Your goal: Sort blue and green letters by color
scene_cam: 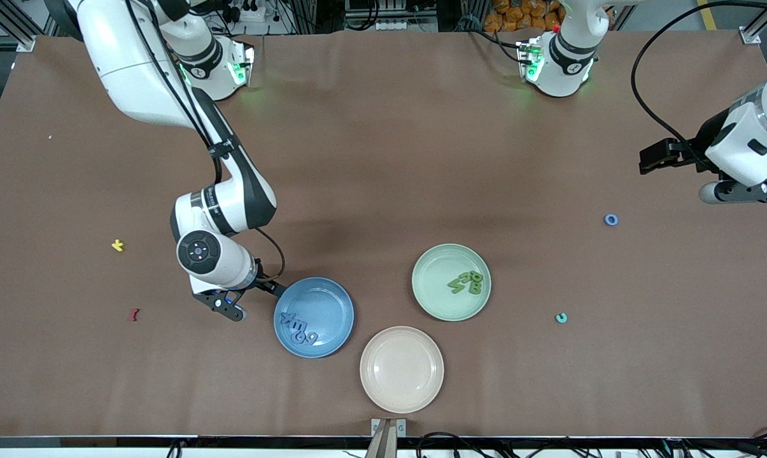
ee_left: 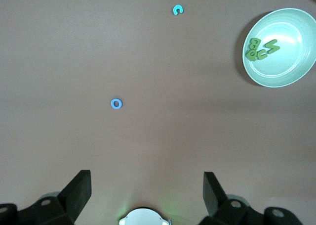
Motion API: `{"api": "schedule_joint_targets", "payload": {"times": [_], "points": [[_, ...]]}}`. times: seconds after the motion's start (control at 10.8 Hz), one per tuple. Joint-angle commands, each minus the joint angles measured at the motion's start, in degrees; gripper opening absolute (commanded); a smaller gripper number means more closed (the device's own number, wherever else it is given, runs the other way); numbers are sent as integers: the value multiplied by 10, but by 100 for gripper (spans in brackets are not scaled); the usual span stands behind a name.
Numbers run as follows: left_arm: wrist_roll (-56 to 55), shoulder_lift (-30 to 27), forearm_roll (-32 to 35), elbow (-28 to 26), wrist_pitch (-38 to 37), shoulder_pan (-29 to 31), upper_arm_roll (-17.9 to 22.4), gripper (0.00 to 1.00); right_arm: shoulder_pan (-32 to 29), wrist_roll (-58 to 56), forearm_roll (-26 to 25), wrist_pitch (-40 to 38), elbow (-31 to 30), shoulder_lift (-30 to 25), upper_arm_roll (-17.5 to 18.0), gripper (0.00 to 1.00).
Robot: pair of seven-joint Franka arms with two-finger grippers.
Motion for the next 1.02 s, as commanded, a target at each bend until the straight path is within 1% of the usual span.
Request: {"api": "schedule_joint_targets", "payload": {"times": [0.0,0.28,0.46,0.65,0.74,0.93], "points": [[15,-3,-10,0,2,4,1,100,-44,-108,10,-18,-49,-56,2,100],[15,-3,-11,0,2,4,1,100,-88,-231,0,-12,-97,-106,2,100],[15,-3,-11,1,2,4,1,100,-117,-279,-20,-10,-151,-164,2,100],[15,-3,-11,0,2,4,1,100,-131,-308,-48,-10,-213,-236,2,100],[15,-3,-11,0,2,4,1,100,-140,-344,-51,-10,-234,-265,2,100],[15,-3,-11,0,2,4,1,100,-156,-407,-51,-11,-260,-304,2,100]]}}
